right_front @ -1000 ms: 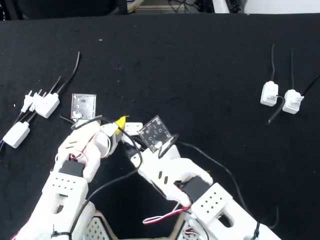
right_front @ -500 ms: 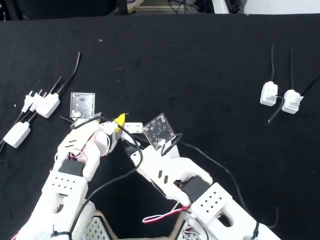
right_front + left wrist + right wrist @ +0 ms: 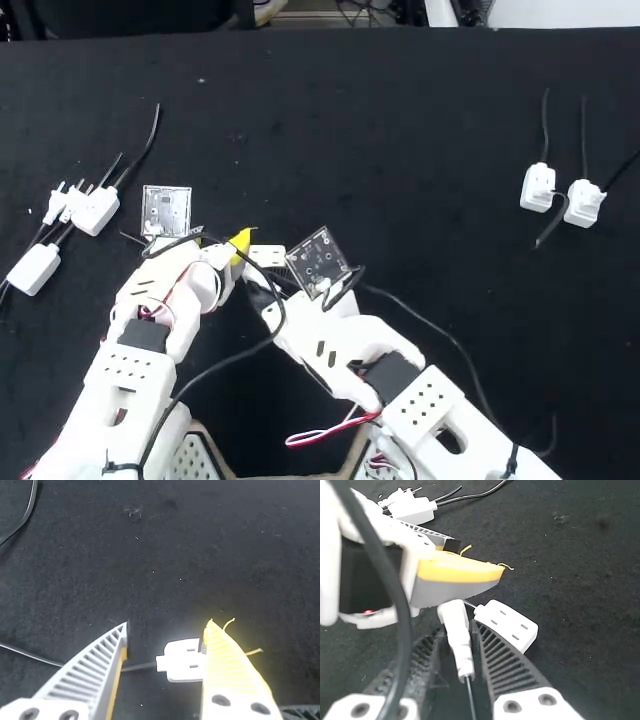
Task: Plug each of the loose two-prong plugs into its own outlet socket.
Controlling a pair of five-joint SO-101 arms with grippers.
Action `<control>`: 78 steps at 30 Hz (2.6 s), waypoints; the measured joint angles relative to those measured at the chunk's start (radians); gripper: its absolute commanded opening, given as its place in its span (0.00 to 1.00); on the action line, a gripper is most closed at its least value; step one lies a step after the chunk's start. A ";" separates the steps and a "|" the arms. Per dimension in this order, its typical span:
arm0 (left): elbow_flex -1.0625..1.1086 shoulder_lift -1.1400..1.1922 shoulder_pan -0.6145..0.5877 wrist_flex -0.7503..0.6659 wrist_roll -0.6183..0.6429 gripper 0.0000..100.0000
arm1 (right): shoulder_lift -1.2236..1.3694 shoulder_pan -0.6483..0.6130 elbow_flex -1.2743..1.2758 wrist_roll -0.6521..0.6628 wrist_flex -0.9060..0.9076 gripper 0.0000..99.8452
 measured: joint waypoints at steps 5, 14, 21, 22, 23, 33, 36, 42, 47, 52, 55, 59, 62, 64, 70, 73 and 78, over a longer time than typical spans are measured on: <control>0.000 0.000 0.000 0.002 0.000 0.24 | 0.000 0.000 0.000 0.000 0.000 0.01; 0.000 0.000 0.000 0.018 0.000 0.24 | 0.000 0.000 0.000 0.000 0.000 0.01; 0.008 0.000 0.000 -0.011 0.000 0.24 | 0.000 0.000 0.000 0.000 0.000 0.01; 0.017 0.000 0.000 -0.029 0.000 0.24 | 0.000 0.000 0.000 0.000 0.000 0.01; 0.028 0.000 0.002 -0.048 0.000 0.24 | 0.000 0.000 0.000 0.000 0.000 0.01; 0.044 0.000 0.006 -0.081 0.000 0.24 | 0.000 0.002 0.000 0.000 0.000 0.01; 0.044 0.000 0.006 -0.081 0.000 0.24 | 0.000 0.002 0.000 0.000 0.000 0.01; 0.044 0.000 0.003 -0.083 0.000 0.24 | 0.000 0.006 0.005 0.000 0.000 0.01; 0.035 0.002 -0.031 -0.081 0.000 0.24 | 0.000 0.008 0.012 0.003 -0.012 0.01; 0.029 0.008 -0.064 -0.074 0.000 0.24 | -0.003 0.025 0.028 0.091 -0.015 0.01; 0.031 0.015 -0.081 -0.071 -0.003 0.24 | -0.014 0.037 0.028 0.112 -0.012 0.01; 0.031 0.015 -0.117 -0.071 -0.003 0.24 | -0.020 0.054 0.014 0.120 0.078 0.01; 0.029 0.017 -0.146 -0.049 -0.003 0.24 | -0.021 0.089 -0.032 0.118 0.153 0.01; -0.003 0.017 -0.152 0.014 -0.003 0.24 | -0.021 0.107 -0.044 0.118 0.178 0.01; -0.129 0.017 -0.152 0.224 -0.006 0.24 | -0.021 0.120 -0.049 0.118 0.190 0.01; -0.157 0.057 -0.155 0.247 -0.009 0.24 | -0.021 0.143 -0.074 0.120 0.206 0.01; -0.261 0.253 -0.155 0.253 -0.012 0.24 | 0.091 0.157 -0.152 0.118 0.219 0.01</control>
